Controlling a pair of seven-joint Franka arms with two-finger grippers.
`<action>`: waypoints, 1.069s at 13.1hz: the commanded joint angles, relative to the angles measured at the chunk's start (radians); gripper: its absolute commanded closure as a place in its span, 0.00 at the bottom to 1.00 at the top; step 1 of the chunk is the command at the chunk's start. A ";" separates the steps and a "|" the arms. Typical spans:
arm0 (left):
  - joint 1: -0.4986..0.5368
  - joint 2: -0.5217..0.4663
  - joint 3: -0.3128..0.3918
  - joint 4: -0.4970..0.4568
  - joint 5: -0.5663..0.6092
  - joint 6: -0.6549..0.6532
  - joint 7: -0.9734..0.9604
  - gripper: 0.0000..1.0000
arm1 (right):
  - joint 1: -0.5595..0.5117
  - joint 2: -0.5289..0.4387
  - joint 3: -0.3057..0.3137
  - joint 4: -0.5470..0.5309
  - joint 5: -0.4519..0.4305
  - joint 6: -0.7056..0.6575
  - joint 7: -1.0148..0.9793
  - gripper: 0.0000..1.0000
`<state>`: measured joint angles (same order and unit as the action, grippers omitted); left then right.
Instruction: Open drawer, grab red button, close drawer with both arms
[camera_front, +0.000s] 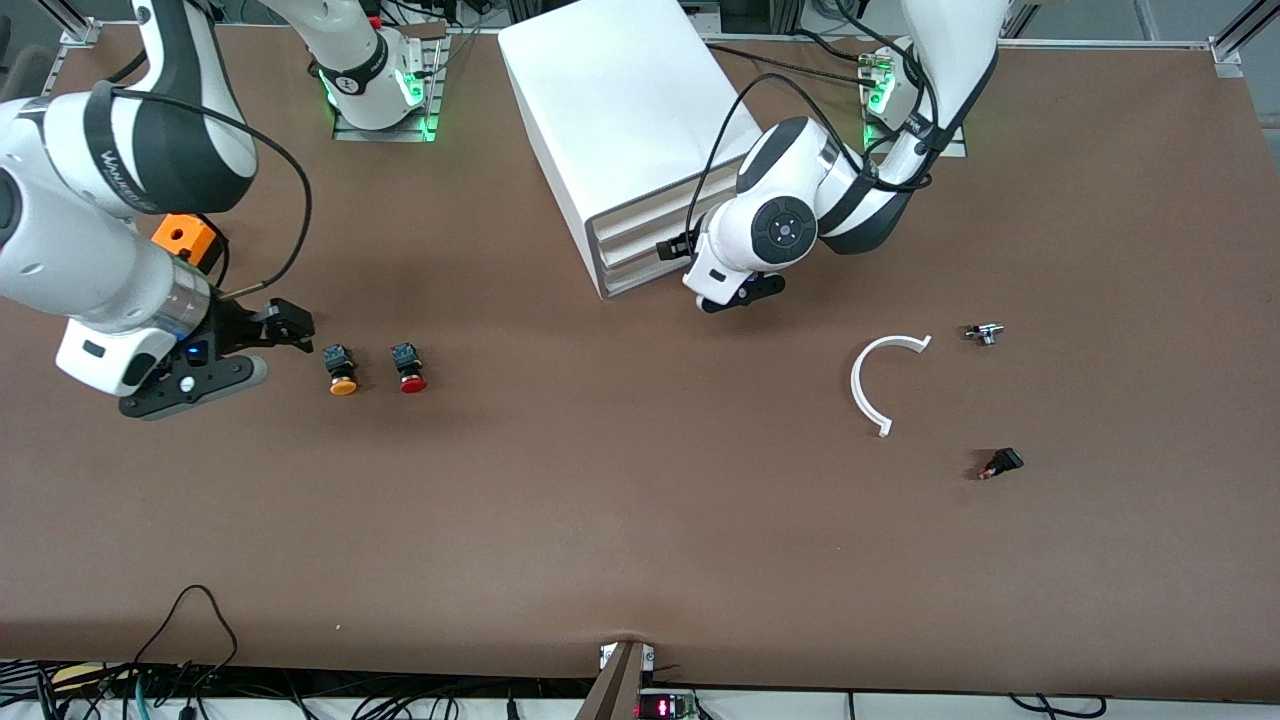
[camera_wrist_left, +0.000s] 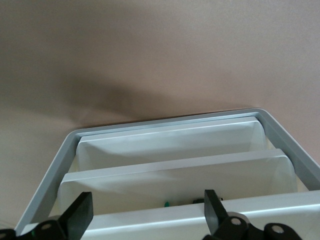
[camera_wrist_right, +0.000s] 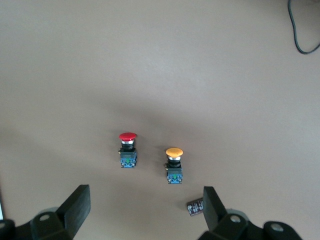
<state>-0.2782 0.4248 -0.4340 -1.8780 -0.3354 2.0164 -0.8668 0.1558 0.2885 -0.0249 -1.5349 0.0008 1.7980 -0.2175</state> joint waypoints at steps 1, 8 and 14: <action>0.027 -0.020 -0.002 0.041 -0.013 -0.053 0.026 0.01 | -0.038 -0.025 0.003 0.004 0.015 -0.029 -0.008 0.00; 0.154 -0.014 0.001 0.272 0.287 -0.310 0.158 0.01 | -0.061 -0.043 -0.001 0.039 0.013 -0.080 -0.011 0.00; 0.286 -0.018 0.001 0.420 0.519 -0.451 0.552 0.01 | -0.065 -0.046 -0.062 0.045 0.062 -0.094 -0.002 0.00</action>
<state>-0.0261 0.4084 -0.4249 -1.5381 0.1267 1.6400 -0.4335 0.0993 0.2510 -0.0638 -1.5007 0.0171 1.7382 -0.2178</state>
